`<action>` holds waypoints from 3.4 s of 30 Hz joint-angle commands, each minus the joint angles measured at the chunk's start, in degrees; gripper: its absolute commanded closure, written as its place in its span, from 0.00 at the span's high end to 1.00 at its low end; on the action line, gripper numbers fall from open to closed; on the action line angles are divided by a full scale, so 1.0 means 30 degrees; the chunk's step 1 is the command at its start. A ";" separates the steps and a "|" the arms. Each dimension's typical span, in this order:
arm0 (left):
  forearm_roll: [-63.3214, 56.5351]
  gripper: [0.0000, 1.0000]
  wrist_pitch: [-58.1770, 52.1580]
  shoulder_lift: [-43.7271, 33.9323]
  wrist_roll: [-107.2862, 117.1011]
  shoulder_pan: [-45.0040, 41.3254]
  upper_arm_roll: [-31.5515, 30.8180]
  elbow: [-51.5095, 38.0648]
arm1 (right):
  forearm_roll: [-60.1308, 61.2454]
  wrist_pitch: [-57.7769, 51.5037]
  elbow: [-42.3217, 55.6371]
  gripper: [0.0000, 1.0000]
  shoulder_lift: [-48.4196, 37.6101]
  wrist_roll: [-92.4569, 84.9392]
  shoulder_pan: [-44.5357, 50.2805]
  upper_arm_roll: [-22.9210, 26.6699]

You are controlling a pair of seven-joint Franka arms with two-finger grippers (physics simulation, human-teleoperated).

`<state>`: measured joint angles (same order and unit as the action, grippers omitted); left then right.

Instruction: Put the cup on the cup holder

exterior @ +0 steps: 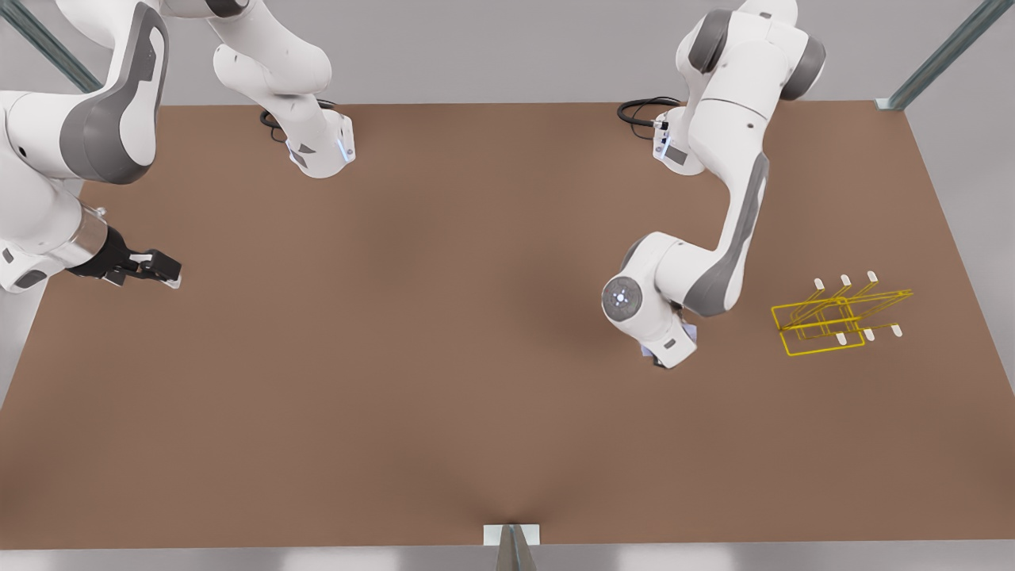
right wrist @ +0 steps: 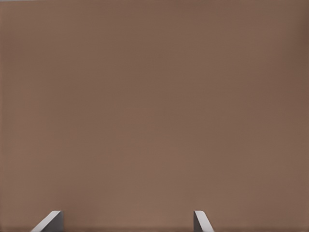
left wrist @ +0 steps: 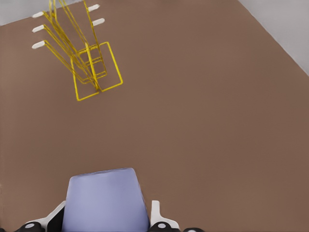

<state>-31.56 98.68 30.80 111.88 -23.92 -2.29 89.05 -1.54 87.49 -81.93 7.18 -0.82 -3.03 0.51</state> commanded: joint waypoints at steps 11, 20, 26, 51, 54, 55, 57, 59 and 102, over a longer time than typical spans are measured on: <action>-0.6764 0.77 -0.9193 0.0223 0.4280 -0.1196 -0.0058 0.0815 | 0.0014 -0.0071 -0.0023 1.00 -0.0019 -0.0048 -0.0015 0.0004; -0.9049 0.77 -0.6557 -0.2179 0.7326 -0.0874 0.0499 0.6117 | 0.0014 -0.0071 -0.0052 1.00 0.0010 -0.0078 -0.0015 0.0004; -1.1306 0.77 -0.4506 -0.2648 0.9377 -0.0698 0.0763 0.8667 | 0.0014 -0.0071 -0.0052 1.00 0.0010 -0.0048 -0.0015 0.0004; -1.7251 0.77 -0.1753 -0.6808 1.2424 0.0706 0.0792 1.5199 | -0.0015 0.0075 0.0006 1.00 0.0157 -0.0048 -0.0191 0.0063; -1.9011 0.77 -0.0697 -0.7189 1.2659 0.2114 0.0792 1.5903 | -0.0015 0.0075 0.0006 1.00 0.0186 -0.0048 -0.0191 0.0063; -1.9011 0.77 -0.0697 -0.7306 1.2659 0.2143 0.0792 1.6195 | -0.0015 0.0104 0.0006 1.00 0.0186 -0.0048 -0.0191 0.0063; -1.8953 0.77 -0.0931 -0.7980 1.2717 0.2143 0.0734 1.6928 | -0.0015 0.0104 0.0006 1.00 0.0186 -0.0048 -0.0191 0.0063; -1.8865 0.77 -0.0961 -0.8244 1.2893 0.2114 0.0675 1.7426 | 0.0014 0.0104 0.0006 1.00 0.0186 -0.0048 -0.0191 0.0063; -2.7712 1.00 0.2115 -0.8185 1.6614 0.3667 0.4864 2.0298 | 0.0102 0.0017 -0.0023 1.00 0.0245 -0.0048 -0.0191 0.0092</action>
<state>-113.37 104.10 6.17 157.87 -12.79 12.14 149.96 -1.27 87.55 -82.03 7.97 -0.98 -3.67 0.78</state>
